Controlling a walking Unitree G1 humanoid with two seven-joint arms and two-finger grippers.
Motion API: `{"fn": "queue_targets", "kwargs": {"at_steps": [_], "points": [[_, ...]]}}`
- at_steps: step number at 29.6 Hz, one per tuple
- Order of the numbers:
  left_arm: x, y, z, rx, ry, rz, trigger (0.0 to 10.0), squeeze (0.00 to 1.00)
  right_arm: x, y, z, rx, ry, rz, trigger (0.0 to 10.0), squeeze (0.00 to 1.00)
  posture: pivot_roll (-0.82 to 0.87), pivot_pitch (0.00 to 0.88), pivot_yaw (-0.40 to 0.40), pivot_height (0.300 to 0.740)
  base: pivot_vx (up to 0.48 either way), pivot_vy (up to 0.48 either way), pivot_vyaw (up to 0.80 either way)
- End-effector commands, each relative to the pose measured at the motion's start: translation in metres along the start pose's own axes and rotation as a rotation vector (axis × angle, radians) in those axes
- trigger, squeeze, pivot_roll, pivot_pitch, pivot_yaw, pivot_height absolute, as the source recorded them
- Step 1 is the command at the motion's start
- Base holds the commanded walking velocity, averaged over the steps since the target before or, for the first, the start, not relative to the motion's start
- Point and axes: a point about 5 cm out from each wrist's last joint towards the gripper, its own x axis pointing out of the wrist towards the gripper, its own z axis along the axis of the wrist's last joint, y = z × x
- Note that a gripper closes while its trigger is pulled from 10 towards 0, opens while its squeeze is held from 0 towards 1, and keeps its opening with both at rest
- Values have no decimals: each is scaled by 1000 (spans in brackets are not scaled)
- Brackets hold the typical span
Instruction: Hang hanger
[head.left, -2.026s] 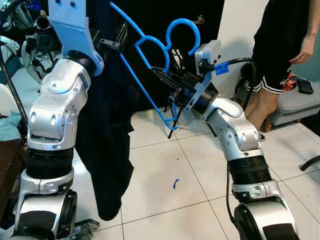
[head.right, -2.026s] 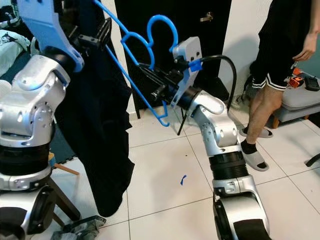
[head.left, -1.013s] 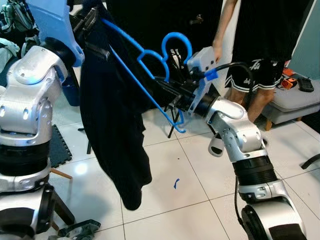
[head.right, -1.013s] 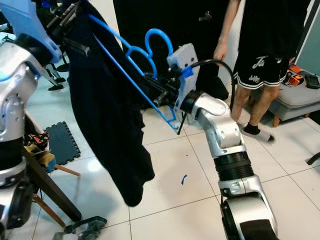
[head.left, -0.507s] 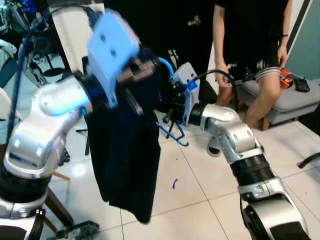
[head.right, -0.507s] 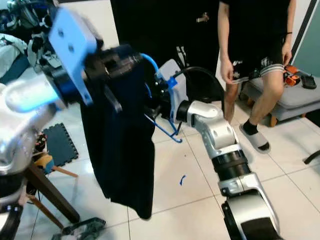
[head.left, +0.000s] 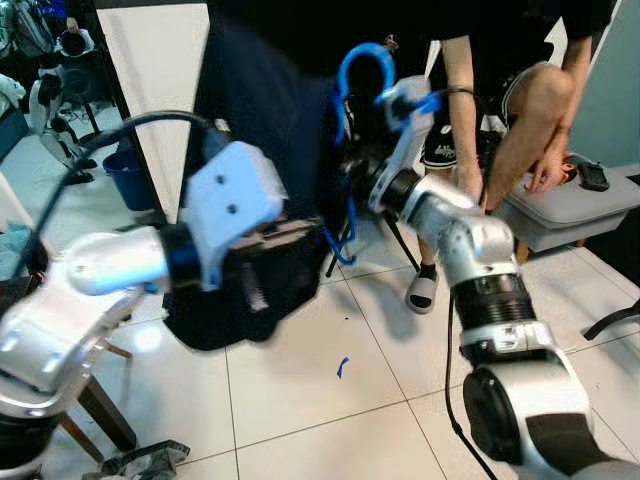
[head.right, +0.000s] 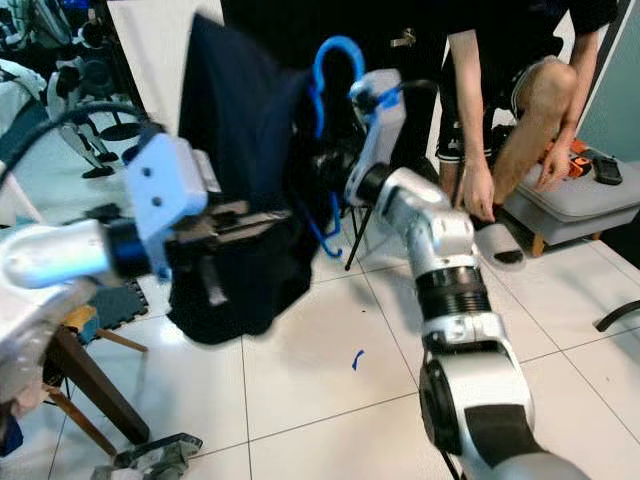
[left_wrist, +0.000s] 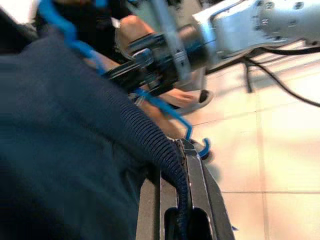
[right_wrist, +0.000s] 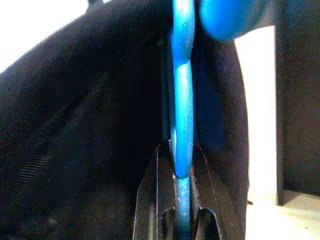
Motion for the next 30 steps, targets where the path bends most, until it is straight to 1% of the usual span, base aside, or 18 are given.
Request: {"fn": "queue_targets", "kwargs": {"at_steps": [1,3,5,8,10,12,15,16,17,18,19,21,22,25,27,28,29,30], "points": [[-3,-1,0,24,16,-22,0,0,-1,-5,17,2,-87,-37,10000,0,33,0,-20,740,0,0,0],[-3,-2,5,21,2,-18,0,0,-4,-13,24,21,-123,-98,10000,0,31,0,-18,740,0,0,0],[-2,-4,6,18,-6,-20,118,0,-4,-16,26,31,-137,-117,10000,0,31,0,-17,740,0,0,0],[-1,6,9,46,-21,50,314,0,-5,-19,27,34,-150,-142,10000,0,29,0,-7,740,0,0,0],[0,11,12,53,-41,79,157,0,-5,-21,27,40,-154,-164,10000,0,26,0,-2,740,0,0,0],[2,12,15,53,-60,83,39,0,-5,-23,26,63,-163,-193,10000,0,23,0,4,740,0,0,0],[3,11,16,52,-69,80,353,0,-5,-26,26,85,-171,-219,10000,0,23,0,4,740,0,0,0],[9,7,17,48,-83,76,1451,0,-5,-28,27,157,-200,-234,10000,0,23,0,15,740,0,0,0],[9,7,17,48,-83,76,1451,0,-5,-28,27,157,-200,-234,10000,0,23,0,15,740,0,0,0],[12,6,17,46,-90,75,1451,0,-4,-28,27,190,-212,-237,10000,0,22,0,16,740,0,0,0],[17,3,18,35,-109,71,1804,0,-3,-27,27,236,-228,-231,10000,0,22,0,18,740,0,0,0],[20,0,19,28,-121,69,1804,0,-2,-26,28,264,-238,-226,10000,0,22,0,20,740,0,0,0],[25,-3,19,19,-130,70,2549,0,-1,-24,28,285,-254,-229,10000,0,20,0,21,740,0,0,0],[34,-11,19,-5,-148,56,2784,0,1,-24,28,309,-279,-253,10000,0,21,0,21,740,0,0,0],[34,-11,19,-5,-148,56,2784,0,1,-24,28,309,-279,-253,10000,0,21,0,21,740,0,0,0],[39,-16,20,-22,-161,47,3294,0,2,-24,28,308,-286,-271,10000,0,24,0,20,740,0,0,0],[39,-16,20,-22,-161,47,3294,0,2,-24,28,308,-286,-271,10000,0,24,0,20,740,0,0,0],[48,-24,23,-59,-197,36,5608,0,3,-22,26,276,-285,-280,10000,0,28,0,18,740,0,0,0]]}}
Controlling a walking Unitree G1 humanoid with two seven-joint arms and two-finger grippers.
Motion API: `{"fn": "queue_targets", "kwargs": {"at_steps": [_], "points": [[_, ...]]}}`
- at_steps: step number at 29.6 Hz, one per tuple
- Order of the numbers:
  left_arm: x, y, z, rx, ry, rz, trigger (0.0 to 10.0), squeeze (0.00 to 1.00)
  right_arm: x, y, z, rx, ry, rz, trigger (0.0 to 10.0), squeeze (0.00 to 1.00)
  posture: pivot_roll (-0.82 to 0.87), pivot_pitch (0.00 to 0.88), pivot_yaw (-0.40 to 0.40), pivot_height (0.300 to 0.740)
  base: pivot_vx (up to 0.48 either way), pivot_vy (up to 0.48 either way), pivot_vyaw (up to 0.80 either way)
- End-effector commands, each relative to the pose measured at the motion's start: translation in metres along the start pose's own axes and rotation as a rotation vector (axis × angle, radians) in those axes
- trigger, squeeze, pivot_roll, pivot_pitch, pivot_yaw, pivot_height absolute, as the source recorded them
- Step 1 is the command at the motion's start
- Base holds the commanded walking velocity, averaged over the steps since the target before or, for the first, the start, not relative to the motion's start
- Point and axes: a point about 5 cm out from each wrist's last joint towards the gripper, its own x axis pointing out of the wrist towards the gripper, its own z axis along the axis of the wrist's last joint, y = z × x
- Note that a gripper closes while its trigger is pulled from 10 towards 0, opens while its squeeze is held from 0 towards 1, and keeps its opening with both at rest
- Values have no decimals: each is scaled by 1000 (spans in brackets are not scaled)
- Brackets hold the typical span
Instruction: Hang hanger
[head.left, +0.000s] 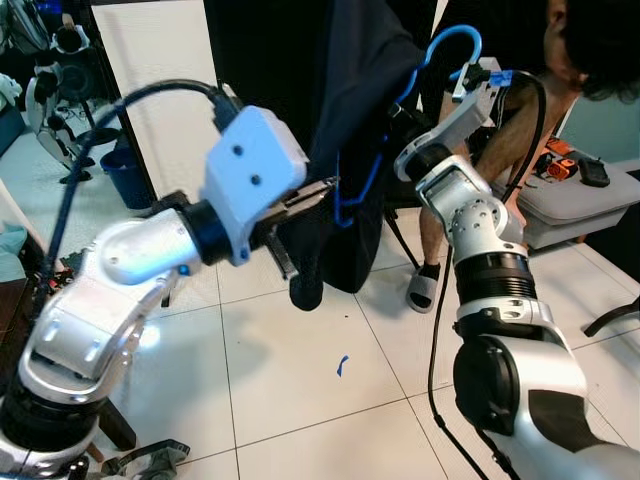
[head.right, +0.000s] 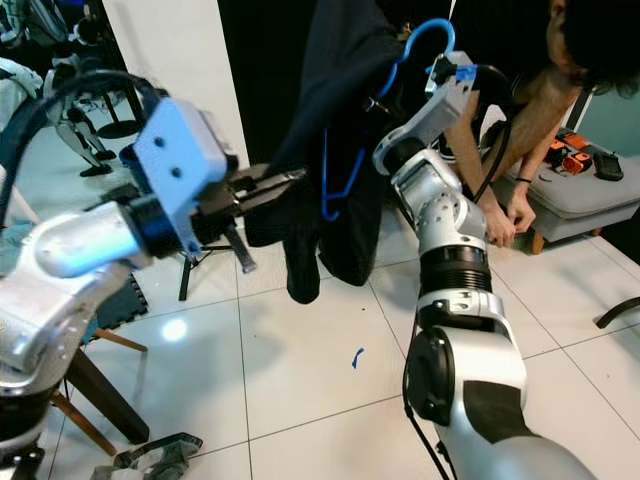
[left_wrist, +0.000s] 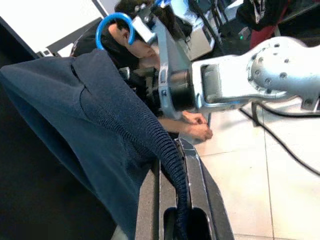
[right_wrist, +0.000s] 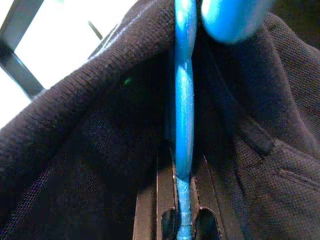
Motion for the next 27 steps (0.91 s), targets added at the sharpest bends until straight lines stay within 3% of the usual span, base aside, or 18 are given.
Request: {"fn": "queue_targets", "kwargs": {"at_steps": [1,3,9,10,13,14,20,21,24,25,27], "points": [[15,-15,6,-40,-64,-43,6118,0,6,13,11,-50,-74,20,10000,0,25,0,19,740,0,0,0],[22,-20,7,-74,-86,-45,6118,0,7,17,10,-85,-85,28,10000,0,24,0,19,740,0,0,0],[20,-22,2,-108,-42,-79,6980,0,9,15,19,-73,-126,-5,10000,0,24,0,16,740,0,0,0],[20,-24,0,-110,-31,-91,8157,0,9,14,21,-64,-132,-16,10000,0,27,0,14,740,0,0,0],[20,-26,-1,-111,-23,-97,8157,0,9,13,22,-58,-134,-23,10000,0,27,0,14,740,0,0,0],[23,-31,-4,-118,1,-103,8863,0,10,13,23,-52,-141,-30,10000,0,25,0,15,740,0,0,0],[26,-36,-11,-129,63,-107,9294,0,11,15,24,-47,-154,-30,10000,0,24,0,14,740,0,0,0],[24,-30,-20,-117,140,-64,9176,0,11,16,27,-39,-165,-34,10000,0,23,0,12,740,0,0,0],[23,-25,-25,-105,187,-31,9176,0,12,15,29,-37,-170,-36,10000,0,24,0,12,740,0,0,0],[21,-21,-28,-60,227,-21,10000,0,12,15,29,-36,-171,-36,10000,0,26,0,13,740,0,0,0],[19,-15,-32,5,279,-12,10000,0,12,15,30,-35,-173,-37,10000,0,26,0,13,740,0,0,0]]}}
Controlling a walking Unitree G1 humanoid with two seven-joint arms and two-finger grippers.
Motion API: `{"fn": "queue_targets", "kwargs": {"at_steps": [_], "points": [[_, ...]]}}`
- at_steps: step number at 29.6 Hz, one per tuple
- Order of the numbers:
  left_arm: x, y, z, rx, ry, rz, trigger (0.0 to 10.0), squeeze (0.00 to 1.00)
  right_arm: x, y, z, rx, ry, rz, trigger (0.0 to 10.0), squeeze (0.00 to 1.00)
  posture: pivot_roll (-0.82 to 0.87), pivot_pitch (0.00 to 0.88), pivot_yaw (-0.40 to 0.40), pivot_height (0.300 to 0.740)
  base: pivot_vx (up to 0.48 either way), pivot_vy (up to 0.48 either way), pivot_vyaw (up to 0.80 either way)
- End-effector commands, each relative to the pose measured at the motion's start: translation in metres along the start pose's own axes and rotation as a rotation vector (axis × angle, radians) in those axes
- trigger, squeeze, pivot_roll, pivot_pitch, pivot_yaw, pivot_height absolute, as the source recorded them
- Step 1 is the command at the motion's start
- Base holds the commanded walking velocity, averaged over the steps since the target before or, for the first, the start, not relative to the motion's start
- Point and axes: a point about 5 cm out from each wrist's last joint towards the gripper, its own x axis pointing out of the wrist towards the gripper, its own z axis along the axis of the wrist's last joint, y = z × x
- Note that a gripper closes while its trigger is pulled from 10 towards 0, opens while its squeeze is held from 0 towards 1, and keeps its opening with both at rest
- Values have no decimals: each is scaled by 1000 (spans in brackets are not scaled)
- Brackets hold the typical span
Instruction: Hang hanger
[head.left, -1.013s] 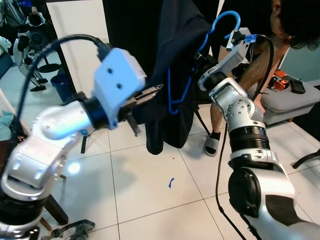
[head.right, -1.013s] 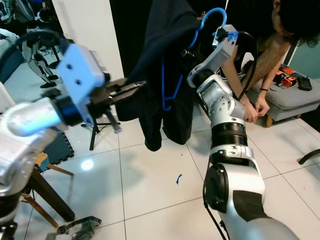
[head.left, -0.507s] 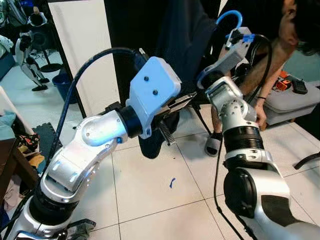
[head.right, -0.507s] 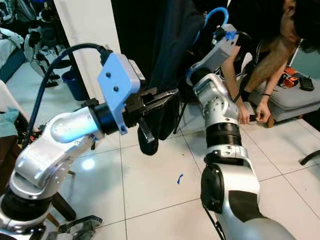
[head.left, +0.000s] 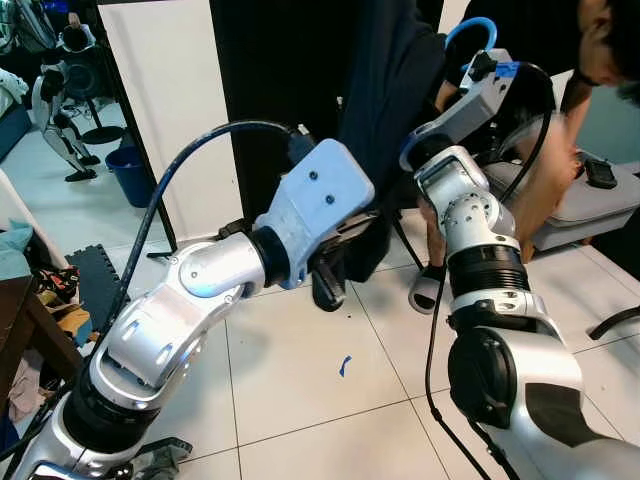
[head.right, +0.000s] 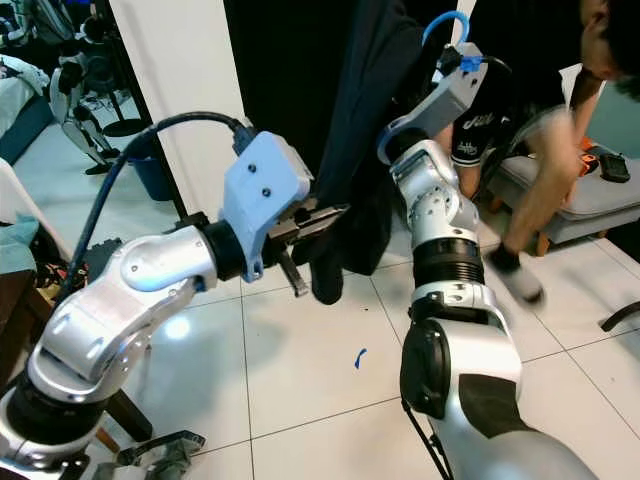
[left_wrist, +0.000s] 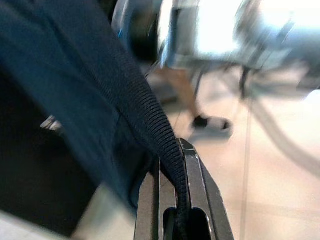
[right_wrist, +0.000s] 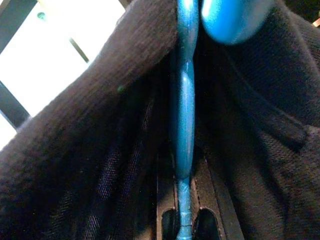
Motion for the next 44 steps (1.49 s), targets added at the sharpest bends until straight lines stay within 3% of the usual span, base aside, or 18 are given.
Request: {"fn": "queue_targets", "kwargs": {"at_steps": [1,6,8,9,10,12,14,18,22,23,24,29,32,33,37,39,41,44], "points": [[1,0,-4,32,47,-14,10000,0,6,13,22,0,-94,37,10000,0,26,0,13,740,0,0,0],[5,13,6,-26,-30,106,10000,0,6,19,14,-31,-68,68,10000,0,24,0,12,740,0,0,0],[13,26,21,-180,-142,268,10000,0,3,32,-3,-115,-15,140,10000,0,24,0,10,740,0,0,0],[13,26,21,-180,-142,268,10000,0,3,32,-3,-115,-15,140,10000,0,24,0,10,740,0,0,0],[18,27,30,-276,-207,298,10000,0,2,38,-11,-148,4,168,10000,0,23,0,9,740,0,0,0],[18,27,30,-276,-207,298,10000,0,2,38,-11,-148,4,168,10000,0,23,0,9,740,0,0,0],[25,22,48,-466,-342,272,10000,0,0,44,-20,-201,27,199,10000,0,20,0,10,740,0,0,0],[28,21,55,-604,-428,260,10000,0,0,47,-23,-228,38,213,10000,0,21,0,9,740,0,0,0],[30,27,50,-642,-412,270,10000,0,-1,49,-26,-249,50,231,10000,0,18,0,11,740,0,0,0],[31,28,44,-640,-368,258,10000,1000,-2,50,-27,-258,58,248,10000,0,16,0,12,740,0,0,0],[31,28,44,-640,-368,258,10000,1000,-2,50,-27,-258,58,248,10000,0,16,0,12,740,0,0,0],[33,21,36,-583,-266,177,10000,1000,-4,53,-28,-287,73,289,10000,0,17,0,13,740,0,0,0],[21,7,40,-385,-229,15,10000,1000,-8,51,-27,-332,100,349,10000,0,18,0,11,740,0,0,0],[21,7,40,-385,-229,15,10000,1000,-8,51,-27,-332,100,349,10000,0,18,0,11,740,0,0,0],[-3,1,60,-160,-286,-165,10000,1000,-14,40,-18,-344,119,410,10000,0,17,0,10,740,0,0,0],[-3,1,60,-160,-286,-165,10000,1000,-14,40,-18,-344,119,410,10000,0,17,0,10,740,0,0,0],[-8,4,67,-127,-315,-168,10000,1000,-17,36,-14,-341,123,434,10000,0,16,0,11,740,0,0,0],[-28,52,71,83,-281,58,10000,1000,-34,20,-5,-376,160,554,10000,0,23,0,8,740,0,0,0]]}}
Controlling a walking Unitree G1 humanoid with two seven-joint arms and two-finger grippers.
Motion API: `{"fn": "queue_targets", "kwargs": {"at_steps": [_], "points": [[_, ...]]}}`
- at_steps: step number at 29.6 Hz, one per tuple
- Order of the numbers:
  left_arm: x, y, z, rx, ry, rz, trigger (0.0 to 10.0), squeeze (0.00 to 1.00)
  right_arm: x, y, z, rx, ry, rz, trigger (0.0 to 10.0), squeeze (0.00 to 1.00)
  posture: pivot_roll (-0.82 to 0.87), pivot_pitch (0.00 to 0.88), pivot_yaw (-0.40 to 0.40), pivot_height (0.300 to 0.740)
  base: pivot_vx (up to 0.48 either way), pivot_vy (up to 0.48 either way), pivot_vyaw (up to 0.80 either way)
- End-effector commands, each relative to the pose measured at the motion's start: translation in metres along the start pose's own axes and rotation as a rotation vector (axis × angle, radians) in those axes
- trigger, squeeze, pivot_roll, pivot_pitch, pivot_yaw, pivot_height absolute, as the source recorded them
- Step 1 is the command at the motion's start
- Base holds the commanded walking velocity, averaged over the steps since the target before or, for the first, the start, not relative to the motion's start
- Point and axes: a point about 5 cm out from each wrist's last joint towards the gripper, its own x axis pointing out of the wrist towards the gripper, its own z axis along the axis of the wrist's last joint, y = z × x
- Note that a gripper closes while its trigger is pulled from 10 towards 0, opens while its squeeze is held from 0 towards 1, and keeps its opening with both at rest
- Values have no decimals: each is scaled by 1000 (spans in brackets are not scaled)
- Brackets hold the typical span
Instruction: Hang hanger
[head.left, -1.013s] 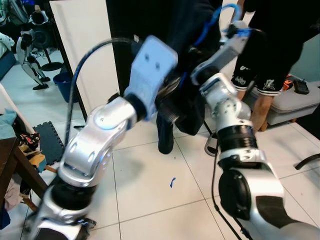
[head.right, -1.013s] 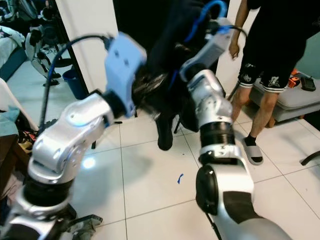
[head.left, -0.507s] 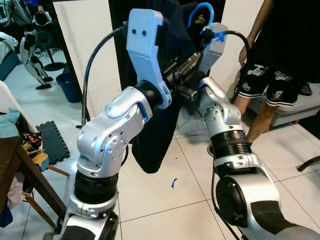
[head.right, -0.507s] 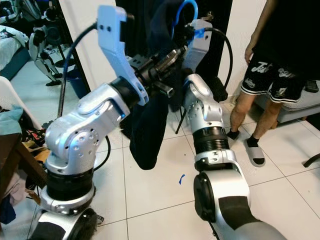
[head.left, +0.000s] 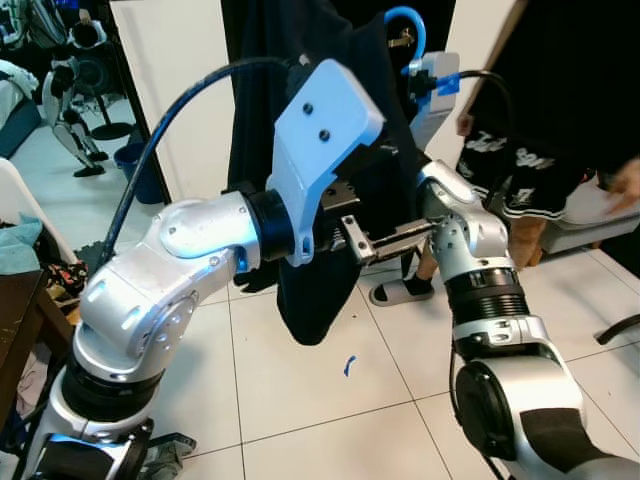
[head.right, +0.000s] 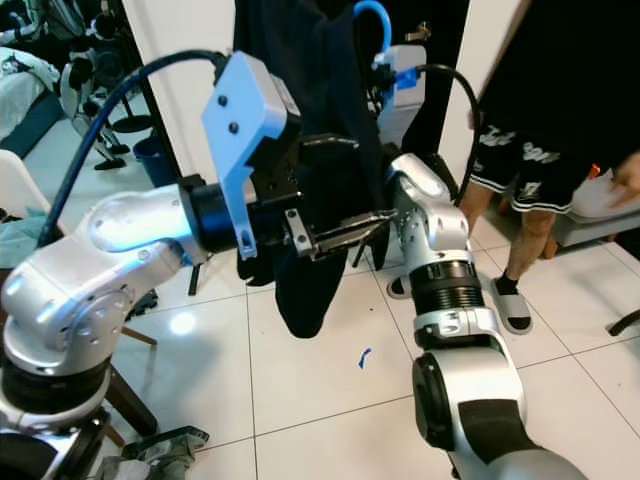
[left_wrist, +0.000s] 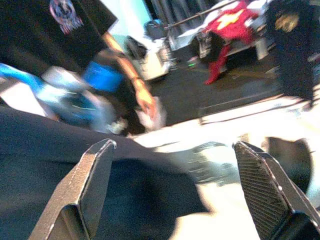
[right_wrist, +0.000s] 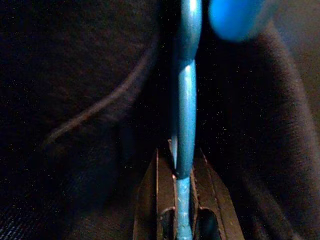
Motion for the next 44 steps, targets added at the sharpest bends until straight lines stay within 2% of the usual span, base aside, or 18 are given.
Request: {"fn": "queue_targets", "kwargs": {"at_steps": [1,3,4,5,7,8,9,10,11,15,19,20,23,26,35,36,37,44], "points": [[-15,27,5,138,31,114,10000,1000,-8,1,12,-28,-37,85,10000,0,23,0,8,740,0,0,0],[-23,40,6,207,73,162,10000,1000,-14,0,10,-40,-26,113,10000,0,24,0,8,740,0,0,0],[-23,40,6,207,73,162,10000,1000,-14,0,10,-40,-26,113,10000,0,24,0,8,740,0,0,0],[-36,61,2,287,158,255,10000,1000,-23,-1,7,-65,8,169,10000,0,26,0,11,740,0,0,0],[-36,61,2,287,158,255,10000,1000,-23,-1,7,-65,8,169,10000,0,26,0,11,740,0,0,0],[-48,78,-3,354,237,313,10000,941,-31,-2,3,-90,46,216,10000,0,24,0,14,740,0,0,0],[-48,78,-3,354,237,313,10000,941,-31,-2,3,-90,46,216,10000,0,24,0,14,740,0,0,0],[-56,89,-8,392,293,331,10000,141,-38,-3,0,-112,86,257,10000,0,24,0,17,740,0,0,0],[-61,95,-11,418,330,316,10000,0,-45,-6,-1,-140,127,294,10000,0,25,0,20,740,0,0,0],[-62,95,-13,420,359,216,10000,0,-53,-7,-2,-198,208,376,10000,0,26,0,24,740,0,0,0],[-67,92,-25,419,474,30,10000,0,-57,4,-8,-283,327,544,10000,0,28,0,35,740,0,0,0],[-67,92,-25,419,474,30,10000,0,-57,4,-8,-283,327,544,10000,0,28,0,35,740,0,0,0],[-74,82,-34,376,545,-143,10000,0,-54,15,-9,-319,352,631,10000,0,35,0,42,740,0,0,0],[-77,75,-40,351,573,-230,10000,0,-53,22,-9,-326,345,672,10000,0,35,0,44,740,0,0,0],[-84,70,-51,334,646,-314,10000,0,-48,30,-5,-324,312,716,10000,0,37,0,52,740,0,0,0],[-88,68,-57,323,684,-341,6627,0,-46,34,-2,-325,290,724,10000,0,37,0,53,740,0,0,0],[-92,66,-62,314,717,-361,314,0,-44,37,0,-327,274,734,10000,0,35,0,56,740,0,0,0],[-99,65,-72,286,761,-364,0,0,-44,47,-1,-328,267,779,10000,0,35,0,53,740,0,0,0]]}}
